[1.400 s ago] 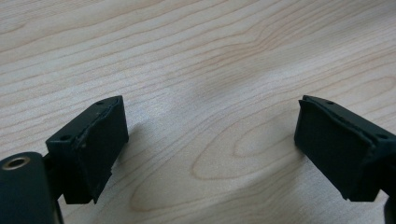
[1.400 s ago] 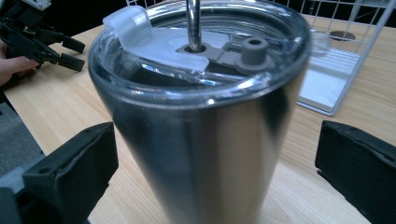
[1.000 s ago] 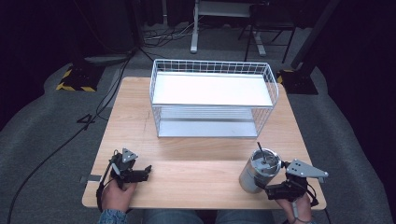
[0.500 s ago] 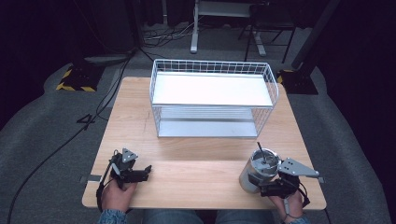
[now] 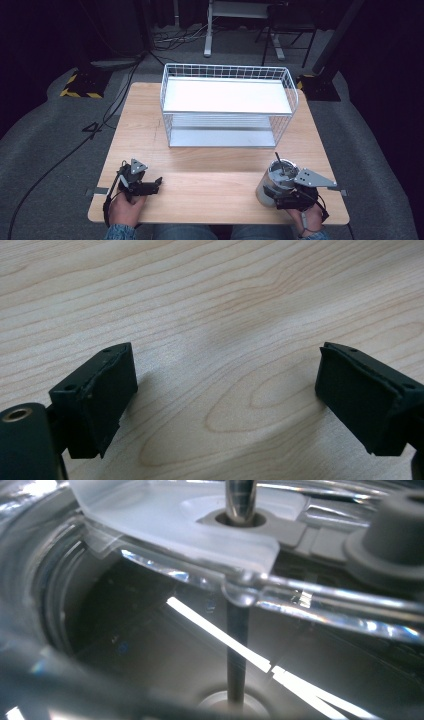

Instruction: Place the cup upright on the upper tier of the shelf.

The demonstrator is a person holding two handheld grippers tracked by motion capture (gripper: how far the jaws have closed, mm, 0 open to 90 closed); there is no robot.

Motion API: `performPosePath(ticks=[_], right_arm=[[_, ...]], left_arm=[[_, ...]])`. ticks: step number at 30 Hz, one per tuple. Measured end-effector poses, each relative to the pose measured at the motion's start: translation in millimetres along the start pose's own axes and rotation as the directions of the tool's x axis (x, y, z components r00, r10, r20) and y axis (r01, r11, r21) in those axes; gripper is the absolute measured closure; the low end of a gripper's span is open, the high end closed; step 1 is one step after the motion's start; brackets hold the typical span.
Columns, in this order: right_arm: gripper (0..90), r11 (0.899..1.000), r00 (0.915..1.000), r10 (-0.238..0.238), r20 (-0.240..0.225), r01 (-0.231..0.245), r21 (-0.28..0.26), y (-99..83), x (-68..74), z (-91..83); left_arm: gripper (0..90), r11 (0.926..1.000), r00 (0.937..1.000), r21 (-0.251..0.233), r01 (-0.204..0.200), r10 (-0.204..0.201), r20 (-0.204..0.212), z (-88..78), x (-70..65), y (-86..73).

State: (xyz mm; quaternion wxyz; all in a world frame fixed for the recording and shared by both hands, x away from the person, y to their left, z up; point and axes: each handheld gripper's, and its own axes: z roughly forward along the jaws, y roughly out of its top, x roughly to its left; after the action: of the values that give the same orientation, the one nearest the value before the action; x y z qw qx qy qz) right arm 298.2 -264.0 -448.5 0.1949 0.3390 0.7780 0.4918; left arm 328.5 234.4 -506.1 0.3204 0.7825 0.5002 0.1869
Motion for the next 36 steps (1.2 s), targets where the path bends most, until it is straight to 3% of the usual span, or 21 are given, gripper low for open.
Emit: performPosePath(ticks=[14, 36], right_arm=[[3.3, 1.000, 0.9998, 0.002, -0.020, -0.002, 0.026, 13.2, 2.2, 1.5], [3.4, 1.000, 0.9991, -0.008, -0.041, 0.009, 0.012, 66.3, -3.4, -8.4]], left_arm=[[10.2, 1.0000, 1.0000, 0.000, 0.000, 0.000, 0.000, 0.0, 0.0, 0.1], [10.2, 1.0000, 1.0000, 0.000, 0.000, 0.000, 0.001, 0.0, 0.1, 0.1]])
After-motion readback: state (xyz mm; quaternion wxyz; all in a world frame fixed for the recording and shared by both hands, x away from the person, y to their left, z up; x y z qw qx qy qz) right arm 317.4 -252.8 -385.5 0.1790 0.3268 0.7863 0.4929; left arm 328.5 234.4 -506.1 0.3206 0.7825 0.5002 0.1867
